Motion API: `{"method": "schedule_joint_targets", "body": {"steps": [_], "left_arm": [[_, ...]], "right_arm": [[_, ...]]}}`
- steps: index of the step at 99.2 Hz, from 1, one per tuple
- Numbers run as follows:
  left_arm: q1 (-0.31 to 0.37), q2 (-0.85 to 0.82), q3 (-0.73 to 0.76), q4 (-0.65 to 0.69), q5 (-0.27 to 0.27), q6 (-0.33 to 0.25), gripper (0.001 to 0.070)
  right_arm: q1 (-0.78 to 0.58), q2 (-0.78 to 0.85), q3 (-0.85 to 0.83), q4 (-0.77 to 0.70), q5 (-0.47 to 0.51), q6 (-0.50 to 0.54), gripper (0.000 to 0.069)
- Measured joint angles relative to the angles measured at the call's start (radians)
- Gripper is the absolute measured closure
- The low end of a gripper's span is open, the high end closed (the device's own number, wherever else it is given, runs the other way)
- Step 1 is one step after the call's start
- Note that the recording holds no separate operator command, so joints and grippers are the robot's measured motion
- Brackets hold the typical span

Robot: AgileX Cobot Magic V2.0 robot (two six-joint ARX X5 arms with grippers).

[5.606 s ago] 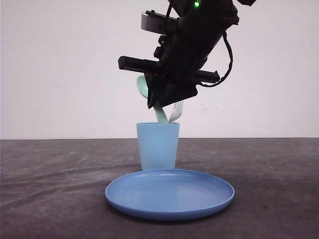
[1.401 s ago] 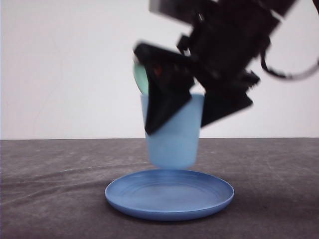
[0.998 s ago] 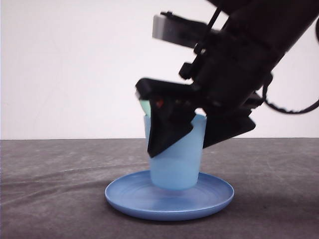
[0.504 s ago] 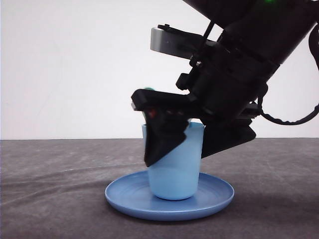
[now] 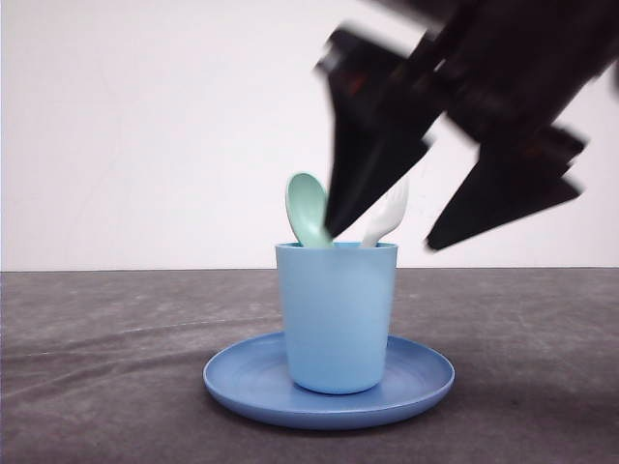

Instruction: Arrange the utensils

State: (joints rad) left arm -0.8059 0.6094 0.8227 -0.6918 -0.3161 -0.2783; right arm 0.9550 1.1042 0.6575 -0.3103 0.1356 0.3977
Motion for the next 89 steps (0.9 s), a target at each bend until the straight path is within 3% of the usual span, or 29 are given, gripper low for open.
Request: {"method": "schedule_joint_targets", "body": {"steps": [37,74,81,89], "left_arm": [[0.0,-0.01,0.0,0.048,0.007,0.0,0.0433],[0.0,-0.053,0.0,0.097,0.028,-0.02,0.0434],[0.0,-0.053,0.0,0.097,0.028,-0.022,0.047],[0.0,-0.053,0.0,0.097,0.028,-0.025,0.0615]], "right_arm": [[0.0,-0.348,0.094,-0.135,0.153,0.0,0.013],[0.0,-0.414,0.142,-0.173,0.208,-0.031,0.0132],[0.0,-0.41,0.142,-0.172,0.208,-0.034,0.0201],[0.0,-0.411,0.142,-0.172,0.209,-0.035,0.042]]}}
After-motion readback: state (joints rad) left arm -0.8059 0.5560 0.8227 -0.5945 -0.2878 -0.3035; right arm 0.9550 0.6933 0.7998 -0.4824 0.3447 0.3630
